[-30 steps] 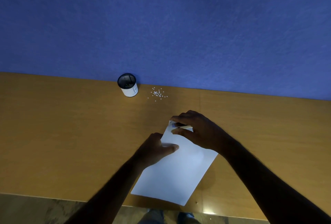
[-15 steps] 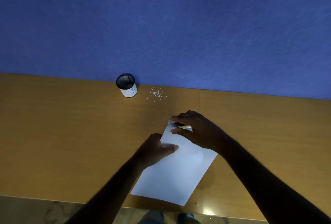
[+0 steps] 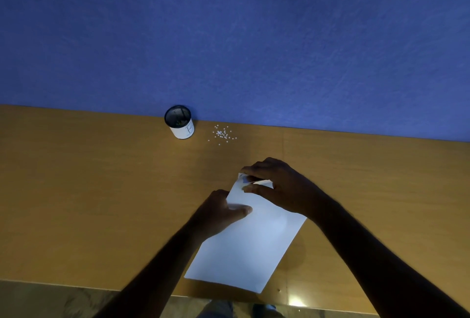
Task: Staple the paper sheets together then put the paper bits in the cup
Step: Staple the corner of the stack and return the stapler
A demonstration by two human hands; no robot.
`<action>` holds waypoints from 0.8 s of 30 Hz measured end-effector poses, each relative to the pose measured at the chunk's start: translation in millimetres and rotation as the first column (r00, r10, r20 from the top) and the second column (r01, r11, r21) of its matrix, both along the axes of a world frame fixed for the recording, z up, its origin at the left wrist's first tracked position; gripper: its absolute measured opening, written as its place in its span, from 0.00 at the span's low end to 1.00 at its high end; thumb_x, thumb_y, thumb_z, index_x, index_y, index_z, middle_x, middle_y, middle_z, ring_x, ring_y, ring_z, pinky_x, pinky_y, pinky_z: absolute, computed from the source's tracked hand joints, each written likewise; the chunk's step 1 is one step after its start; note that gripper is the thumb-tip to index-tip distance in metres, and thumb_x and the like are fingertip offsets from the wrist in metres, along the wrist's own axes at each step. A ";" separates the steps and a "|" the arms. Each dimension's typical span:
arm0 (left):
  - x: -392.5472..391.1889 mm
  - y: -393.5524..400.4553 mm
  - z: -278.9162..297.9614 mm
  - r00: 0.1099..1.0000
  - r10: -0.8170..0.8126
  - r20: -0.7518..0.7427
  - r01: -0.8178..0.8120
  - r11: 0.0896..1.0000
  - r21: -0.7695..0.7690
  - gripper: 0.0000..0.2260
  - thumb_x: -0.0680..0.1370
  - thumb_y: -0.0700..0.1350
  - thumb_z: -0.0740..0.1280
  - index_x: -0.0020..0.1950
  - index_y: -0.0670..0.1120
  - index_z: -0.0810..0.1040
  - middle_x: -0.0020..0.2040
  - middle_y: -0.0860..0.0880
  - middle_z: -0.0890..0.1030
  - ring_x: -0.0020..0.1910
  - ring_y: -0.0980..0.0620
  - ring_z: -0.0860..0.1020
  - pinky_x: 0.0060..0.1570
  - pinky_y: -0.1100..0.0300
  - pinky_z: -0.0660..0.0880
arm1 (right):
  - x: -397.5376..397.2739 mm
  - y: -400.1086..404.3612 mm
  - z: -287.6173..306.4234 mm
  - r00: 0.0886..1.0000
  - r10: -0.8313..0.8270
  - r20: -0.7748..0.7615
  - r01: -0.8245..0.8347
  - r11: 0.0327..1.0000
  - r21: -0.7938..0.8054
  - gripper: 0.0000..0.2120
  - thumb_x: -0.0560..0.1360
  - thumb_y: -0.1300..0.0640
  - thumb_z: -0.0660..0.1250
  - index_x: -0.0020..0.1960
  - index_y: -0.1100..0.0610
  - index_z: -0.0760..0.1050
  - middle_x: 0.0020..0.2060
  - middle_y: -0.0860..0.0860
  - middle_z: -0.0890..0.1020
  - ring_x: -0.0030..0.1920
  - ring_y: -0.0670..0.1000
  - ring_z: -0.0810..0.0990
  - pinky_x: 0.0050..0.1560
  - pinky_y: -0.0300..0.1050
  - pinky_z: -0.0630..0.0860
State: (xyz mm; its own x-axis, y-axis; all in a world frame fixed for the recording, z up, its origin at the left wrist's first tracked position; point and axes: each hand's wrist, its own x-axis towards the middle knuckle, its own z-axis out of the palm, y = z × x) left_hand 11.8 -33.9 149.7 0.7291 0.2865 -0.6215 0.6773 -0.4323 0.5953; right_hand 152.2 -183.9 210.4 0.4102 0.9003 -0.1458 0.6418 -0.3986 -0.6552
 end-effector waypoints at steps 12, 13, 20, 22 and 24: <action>2.8 -0.2 -4.9 1.000 -0.002 0.002 0.002 1.000 0.005 0.20 0.77 0.64 0.74 0.44 0.51 0.72 0.38 0.55 0.73 0.38 0.55 0.77 0.37 0.70 0.69 | 1.7 -1.9 1.6 1.000 -0.017 -0.003 0.017 1.000 -0.017 0.21 0.80 0.45 0.69 0.71 0.49 0.76 0.58 0.43 0.83 0.55 0.39 0.72 0.53 0.28 0.65; 2.9 -0.6 -4.6 1.000 -0.003 0.002 0.003 1.000 0.004 0.20 0.78 0.64 0.74 0.43 0.52 0.70 0.38 0.54 0.73 0.38 0.56 0.77 0.37 0.70 0.69 | 1.7 -2.1 1.5 1.000 -0.015 -0.003 0.015 1.000 -0.023 0.21 0.80 0.45 0.69 0.71 0.49 0.76 0.58 0.43 0.83 0.55 0.38 0.72 0.53 0.29 0.66; 2.1 -0.9 -3.7 1.000 0.014 0.008 -0.014 1.000 0.000 0.21 0.78 0.64 0.74 0.56 0.49 0.75 0.45 0.55 0.76 0.45 0.56 0.79 0.40 0.70 0.71 | 2.2 -3.9 2.1 1.000 -0.010 -0.008 0.009 0.998 -0.054 0.24 0.79 0.45 0.70 0.74 0.48 0.73 0.62 0.43 0.81 0.57 0.37 0.69 0.54 0.26 0.65; 1.3 -0.8 -2.8 1.000 0.021 0.020 -0.021 1.000 0.005 0.18 0.78 0.63 0.74 0.49 0.50 0.73 0.41 0.55 0.75 0.41 0.56 0.78 0.38 0.71 0.70 | 2.1 -4.2 2.3 1.000 -0.003 0.002 0.003 0.998 -0.060 0.24 0.79 0.45 0.70 0.74 0.48 0.73 0.63 0.44 0.81 0.57 0.37 0.68 0.53 0.26 0.64; 1.0 -0.5 -2.9 1.000 0.018 0.026 -0.018 1.000 0.008 0.19 0.78 0.62 0.74 0.48 0.50 0.72 0.40 0.56 0.73 0.40 0.56 0.77 0.38 0.70 0.69 | 1.7 -5.3 2.5 1.000 -0.001 0.007 0.001 0.998 -0.065 0.25 0.79 0.45 0.70 0.74 0.48 0.73 0.63 0.44 0.81 0.56 0.37 0.68 0.53 0.25 0.63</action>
